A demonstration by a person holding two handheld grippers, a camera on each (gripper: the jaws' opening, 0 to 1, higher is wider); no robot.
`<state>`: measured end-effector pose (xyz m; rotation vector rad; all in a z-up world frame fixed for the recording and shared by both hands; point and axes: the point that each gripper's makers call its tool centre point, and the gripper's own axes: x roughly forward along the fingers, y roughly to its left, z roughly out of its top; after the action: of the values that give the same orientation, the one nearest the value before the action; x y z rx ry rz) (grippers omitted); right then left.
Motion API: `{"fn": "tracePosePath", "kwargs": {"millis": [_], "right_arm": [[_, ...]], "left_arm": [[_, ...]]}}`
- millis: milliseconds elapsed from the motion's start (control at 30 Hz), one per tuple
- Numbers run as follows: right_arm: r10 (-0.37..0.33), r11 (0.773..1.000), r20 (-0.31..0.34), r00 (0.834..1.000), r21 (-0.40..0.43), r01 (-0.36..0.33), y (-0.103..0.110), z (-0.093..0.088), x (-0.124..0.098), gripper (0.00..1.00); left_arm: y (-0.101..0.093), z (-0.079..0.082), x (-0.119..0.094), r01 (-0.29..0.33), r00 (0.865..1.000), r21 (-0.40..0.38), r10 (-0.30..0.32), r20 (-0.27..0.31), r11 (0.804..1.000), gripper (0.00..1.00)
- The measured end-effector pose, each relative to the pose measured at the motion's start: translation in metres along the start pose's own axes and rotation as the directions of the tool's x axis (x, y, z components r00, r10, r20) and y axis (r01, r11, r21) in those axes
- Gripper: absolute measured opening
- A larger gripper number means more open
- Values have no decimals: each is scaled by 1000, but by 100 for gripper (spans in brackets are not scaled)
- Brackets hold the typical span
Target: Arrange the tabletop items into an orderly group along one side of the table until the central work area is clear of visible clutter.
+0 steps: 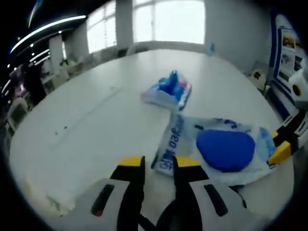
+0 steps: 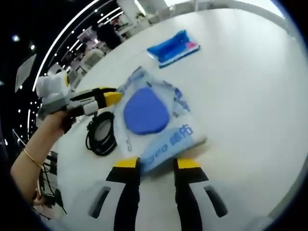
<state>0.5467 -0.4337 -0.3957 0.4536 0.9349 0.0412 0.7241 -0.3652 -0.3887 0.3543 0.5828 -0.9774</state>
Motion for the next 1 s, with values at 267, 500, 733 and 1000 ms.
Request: {"fn": "tracePosePath", "kwargs": {"millis": [267, 500, 733, 1000], "right_arm": [[8, 1000, -25, 1000, 24, -8, 1, -3, 0, 22], [42, 999, -43, 998, 19, -42, 8, -5, 1, 10], [62, 998, -34, 997, -7, -63, 13, -2, -1, 3], [48, 998, -30, 998, -40, -49, 9, 2, -3, 1]], "left_arm": [[-6, -3, 3, 3, 998, 85, 3, -61, 996, 8], [-4, -3, 3, -15, 998, 102, 21, -56, 995, 3], [-2, -3, 3, -49, 997, 83, 53, -50, 995, 0], [-5, 0, -1, -66, 995, 118, 75, -68, 991, 0]]}}
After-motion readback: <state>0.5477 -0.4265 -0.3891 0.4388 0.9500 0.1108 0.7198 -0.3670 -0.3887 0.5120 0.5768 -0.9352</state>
